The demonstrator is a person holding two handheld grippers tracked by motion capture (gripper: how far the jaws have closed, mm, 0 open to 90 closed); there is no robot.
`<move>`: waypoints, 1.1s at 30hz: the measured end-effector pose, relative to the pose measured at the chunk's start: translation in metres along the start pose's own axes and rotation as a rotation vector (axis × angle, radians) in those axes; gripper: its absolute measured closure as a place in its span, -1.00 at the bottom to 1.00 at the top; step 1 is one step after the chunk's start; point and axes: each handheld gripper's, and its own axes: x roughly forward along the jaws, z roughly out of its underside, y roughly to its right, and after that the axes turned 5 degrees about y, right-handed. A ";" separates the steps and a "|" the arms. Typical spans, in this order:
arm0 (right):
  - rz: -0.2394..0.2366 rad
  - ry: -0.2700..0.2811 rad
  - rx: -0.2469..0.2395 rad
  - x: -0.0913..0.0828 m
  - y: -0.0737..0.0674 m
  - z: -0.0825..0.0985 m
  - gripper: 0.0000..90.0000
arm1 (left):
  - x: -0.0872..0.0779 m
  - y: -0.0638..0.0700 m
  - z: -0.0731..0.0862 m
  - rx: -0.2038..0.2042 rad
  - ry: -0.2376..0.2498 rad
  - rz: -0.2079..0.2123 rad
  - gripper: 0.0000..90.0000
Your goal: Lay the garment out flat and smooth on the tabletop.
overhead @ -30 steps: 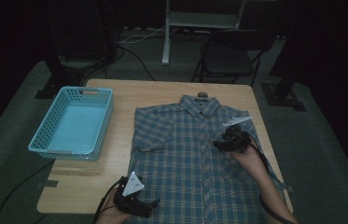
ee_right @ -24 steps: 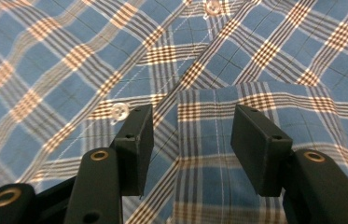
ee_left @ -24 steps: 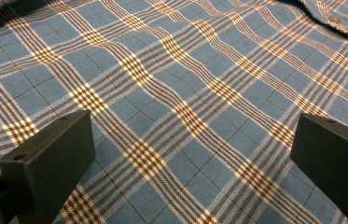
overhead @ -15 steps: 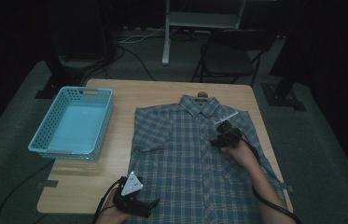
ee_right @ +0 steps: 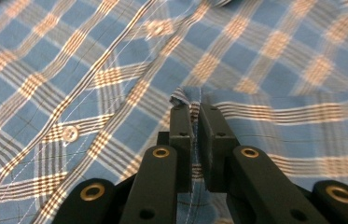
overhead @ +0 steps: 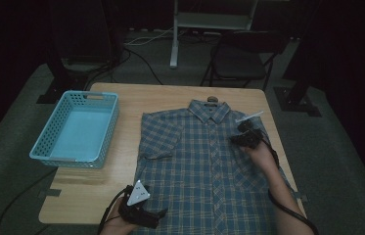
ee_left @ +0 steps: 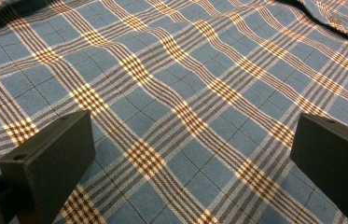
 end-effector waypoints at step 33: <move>0.451 0.105 0.593 -0.116 0.169 0.124 -0.01 | 0.000 0.000 0.000 -0.009 0.004 0.000 -0.99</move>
